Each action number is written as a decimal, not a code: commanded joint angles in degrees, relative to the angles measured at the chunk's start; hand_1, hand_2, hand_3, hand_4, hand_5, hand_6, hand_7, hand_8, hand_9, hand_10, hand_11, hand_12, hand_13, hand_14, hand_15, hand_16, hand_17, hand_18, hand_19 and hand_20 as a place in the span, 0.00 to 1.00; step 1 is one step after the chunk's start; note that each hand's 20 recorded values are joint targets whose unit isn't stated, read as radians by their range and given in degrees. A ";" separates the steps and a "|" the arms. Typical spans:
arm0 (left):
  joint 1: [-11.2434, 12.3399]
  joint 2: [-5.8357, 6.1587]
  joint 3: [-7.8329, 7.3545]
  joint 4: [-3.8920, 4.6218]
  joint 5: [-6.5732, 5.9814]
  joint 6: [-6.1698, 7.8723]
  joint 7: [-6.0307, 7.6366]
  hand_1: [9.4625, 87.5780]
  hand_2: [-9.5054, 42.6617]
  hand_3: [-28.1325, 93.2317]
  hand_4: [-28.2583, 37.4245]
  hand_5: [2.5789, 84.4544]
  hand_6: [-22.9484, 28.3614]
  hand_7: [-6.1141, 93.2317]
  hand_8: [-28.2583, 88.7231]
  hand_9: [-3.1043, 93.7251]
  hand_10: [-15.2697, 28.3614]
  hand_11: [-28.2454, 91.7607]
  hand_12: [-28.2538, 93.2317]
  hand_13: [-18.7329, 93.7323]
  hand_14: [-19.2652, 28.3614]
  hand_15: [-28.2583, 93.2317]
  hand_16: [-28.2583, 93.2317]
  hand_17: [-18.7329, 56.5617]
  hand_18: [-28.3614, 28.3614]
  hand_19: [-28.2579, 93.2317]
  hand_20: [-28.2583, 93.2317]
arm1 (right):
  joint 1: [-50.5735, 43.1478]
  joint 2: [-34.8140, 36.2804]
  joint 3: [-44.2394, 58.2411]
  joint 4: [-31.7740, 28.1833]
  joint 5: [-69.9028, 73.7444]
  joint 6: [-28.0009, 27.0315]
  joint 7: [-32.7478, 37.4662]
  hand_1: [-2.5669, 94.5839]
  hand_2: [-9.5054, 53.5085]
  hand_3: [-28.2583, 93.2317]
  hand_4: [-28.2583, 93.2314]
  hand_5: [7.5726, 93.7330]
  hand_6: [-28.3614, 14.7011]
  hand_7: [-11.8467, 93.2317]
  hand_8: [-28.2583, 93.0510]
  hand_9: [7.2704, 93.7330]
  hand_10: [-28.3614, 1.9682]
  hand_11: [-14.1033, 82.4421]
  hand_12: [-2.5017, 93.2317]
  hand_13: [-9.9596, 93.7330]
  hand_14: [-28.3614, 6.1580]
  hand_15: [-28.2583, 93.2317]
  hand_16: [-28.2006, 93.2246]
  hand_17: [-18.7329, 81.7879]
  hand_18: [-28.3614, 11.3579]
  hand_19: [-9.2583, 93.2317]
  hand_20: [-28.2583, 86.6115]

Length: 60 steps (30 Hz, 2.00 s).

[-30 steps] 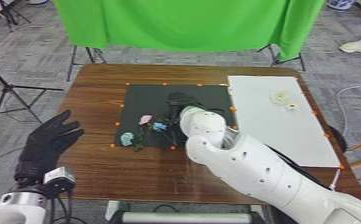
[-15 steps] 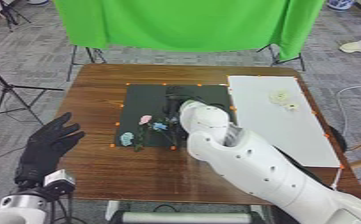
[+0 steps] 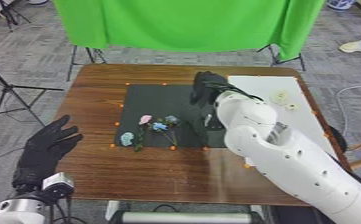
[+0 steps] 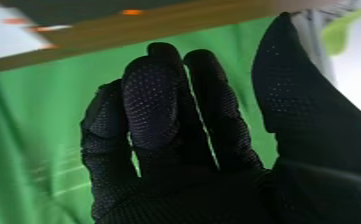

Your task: Arrange flowers

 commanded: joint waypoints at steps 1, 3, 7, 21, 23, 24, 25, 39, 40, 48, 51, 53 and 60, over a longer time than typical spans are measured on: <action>1.81 -0.39 0.36 -0.44 -0.30 0.87 0.60 0.19 0.27 0.89 0.11 0.41 0.64 0.21 0.16 0.39 0.82 0.48 0.31 0.39 0.97 0.67 0.15 0.10 0.92 0.70 0.26 | -2.25 13.66 3.65 2.98 3.11 3.16 2.03 0.37 0.00 0.99 0.00 0.50 0.47 0.32 0.11 0.52 0.30 0.45 0.16 0.70 0.54 0.93 0.29 0.47 0.14 1.00 0.53; 1.65 -0.14 0.55 -0.40 -0.46 0.79 0.60 0.19 0.27 0.89 0.11 0.41 0.64 0.21 0.16 0.39 0.82 0.48 0.31 0.39 0.96 0.67 0.15 0.10 0.91 0.70 0.26 | -3.30 15.27 4.92 3.46 4.29 4.88 3.00 0.36 0.01 0.99 0.00 0.50 0.47 0.32 0.11 0.52 0.30 0.44 0.16 0.70 0.54 0.93 0.29 0.47 0.14 1.00 0.53; 1.73 0.21 1.05 -0.35 -0.38 0.69 0.89 0.19 0.27 0.90 0.11 0.41 0.64 0.21 0.16 0.39 0.82 0.49 0.31 0.39 0.97 0.67 0.15 0.10 0.92 0.70 0.26 | -4.66 17.42 6.95 4.05 4.61 5.51 4.17 0.35 0.04 0.99 0.00 0.49 0.47 0.31 0.11 0.51 0.30 0.43 0.16 0.71 0.56 0.94 0.28 0.48 0.14 1.00 0.53; 1.87 0.02 1.00 -0.13 -0.50 0.63 1.26 0.19 0.28 0.90 0.11 0.41 0.64 0.21 0.16 0.39 0.82 0.48 0.31 0.39 0.96 0.67 0.15 0.10 0.92 0.70 0.26 | -4.74 23.83 7.69 7.89 6.45 8.04 7.50 0.35 0.03 0.99 0.00 0.48 0.47 0.31 0.11 0.50 0.31 0.41 0.16 0.71 0.56 0.94 0.28 0.48 0.14 1.00 0.53; 1.86 0.11 1.03 -0.17 -0.50 0.64 1.27 0.19 0.28 0.90 0.11 0.41 0.64 0.21 0.16 0.39 0.82 0.48 0.31 0.39 0.97 0.67 0.15 0.10 0.92 0.70 0.26 | -4.98 23.45 7.89 8.53 6.29 6.64 8.26 0.35 0.03 0.99 0.00 0.48 0.47 0.31 0.11 0.49 0.31 0.41 0.16 0.71 0.56 0.94 0.28 0.47 0.15 1.00 0.53; 1.59 0.14 1.13 -0.07 -0.51 0.53 1.19 0.18 0.28 0.90 0.11 0.41 0.64 0.21 0.16 0.39 0.82 0.48 0.31 0.39 0.97 0.67 0.15 0.10 0.92 0.70 0.26 | -4.96 23.51 7.72 8.85 6.57 6.34 8.99 0.35 0.03 0.99 0.00 0.48 0.47 0.31 0.11 0.49 0.31 0.41 0.16 0.71 0.56 0.94 0.28 0.47 0.15 1.00 0.53; 1.50 0.15 1.18 -0.05 -0.49 0.45 1.25 0.18 0.28 0.90 0.11 0.41 0.64 0.21 0.16 0.39 0.82 0.48 0.31 0.39 0.97 0.67 0.15 0.10 0.92 0.70 0.26 | -4.67 23.61 7.25 9.37 6.93 6.27 9.30 0.35 0.03 0.99 0.00 0.48 0.47 0.31 0.11 0.49 0.30 0.41 0.16 0.71 0.56 0.94 0.28 0.47 0.15 1.00 0.53; 0.89 -0.33 1.00 0.14 -0.43 0.21 1.02 0.18 0.27 0.90 0.11 0.41 0.64 0.21 0.16 0.39 0.82 0.49 0.31 0.39 0.97 0.67 0.15 0.10 0.91 0.70 0.26 | -4.90 21.60 8.07 13.40 7.94 3.82 9.43 0.36 0.02 0.99 0.00 0.48 0.50 0.31 0.11 0.49 0.30 0.40 0.16 0.71 0.56 0.94 0.28 0.47 0.14 1.00 0.53; 0.83 -0.26 1.09 0.16 -0.39 0.25 1.05 0.18 0.27 0.90 0.11 0.41 0.64 0.21 0.16 0.39 0.82 0.48 0.31 0.39 0.97 0.67 0.15 0.10 0.92 0.70 0.26 | -4.70 21.55 7.74 13.53 8.09 3.93 9.58 0.36 0.02 1.00 0.00 0.48 0.50 0.31 0.11 0.49 0.31 0.40 0.17 0.71 0.56 0.94 0.28 0.47 0.14 1.00 0.53; 0.84 -0.30 1.31 0.22 -0.49 0.36 1.33 0.19 0.27 0.90 0.11 0.41 0.64 0.21 0.16 0.39 0.82 0.48 0.31 0.39 0.97 0.67 0.15 0.10 0.92 0.70 0.26 | -3.90 20.97 6.11 13.51 7.06 3.57 9.64 0.37 0.01 1.00 0.00 0.40 0.55 0.29 0.11 0.49 0.31 0.39 0.17 0.71 0.56 0.95 0.28 0.47 0.13 1.00 0.53; 0.35 -0.19 1.44 0.44 -0.51 0.37 1.19 0.19 0.27 0.90 0.11 0.41 0.64 0.21 0.16 0.39 0.82 0.48 0.31 0.39 0.97 0.67 0.15 0.10 0.92 0.70 0.26 | -3.61 20.66 5.44 13.65 6.52 3.58 9.29 0.37 0.01 1.00 0.00 0.39 0.55 0.29 0.11 0.49 0.31 0.39 0.17 0.71 0.55 0.95 0.28 0.47 0.14 1.00 0.53; 0.15 -0.30 1.44 0.48 -0.45 0.13 1.01 0.19 0.27 0.90 0.11 0.41 0.64 0.21 0.16 0.39 0.82 0.49 0.31 0.39 0.97 0.67 0.15 0.10 0.92 0.70 0.26 | -3.43 20.36 4.98 13.72 6.80 3.52 9.25 0.37 0.00 1.00 0.00 0.39 0.55 0.29 0.11 0.49 0.31 0.39 0.17 0.71 0.55 0.95 0.28 0.47 0.14 1.00 0.53; 0.12 -0.28 1.63 0.59 -0.51 0.29 1.10 0.19 0.27 0.90 0.11 0.41 0.64 0.21 0.16 0.39 0.82 0.49 0.31 0.39 0.97 0.67 0.15 0.10 0.91 0.70 0.26 | -3.34 19.69 3.76 13.98 6.12 3.20 8.78 0.37 0.00 1.00 0.00 0.37 0.62 0.29 0.11 0.49 0.30 0.39 0.17 0.70 0.54 0.95 0.28 0.46 0.13 1.00 0.53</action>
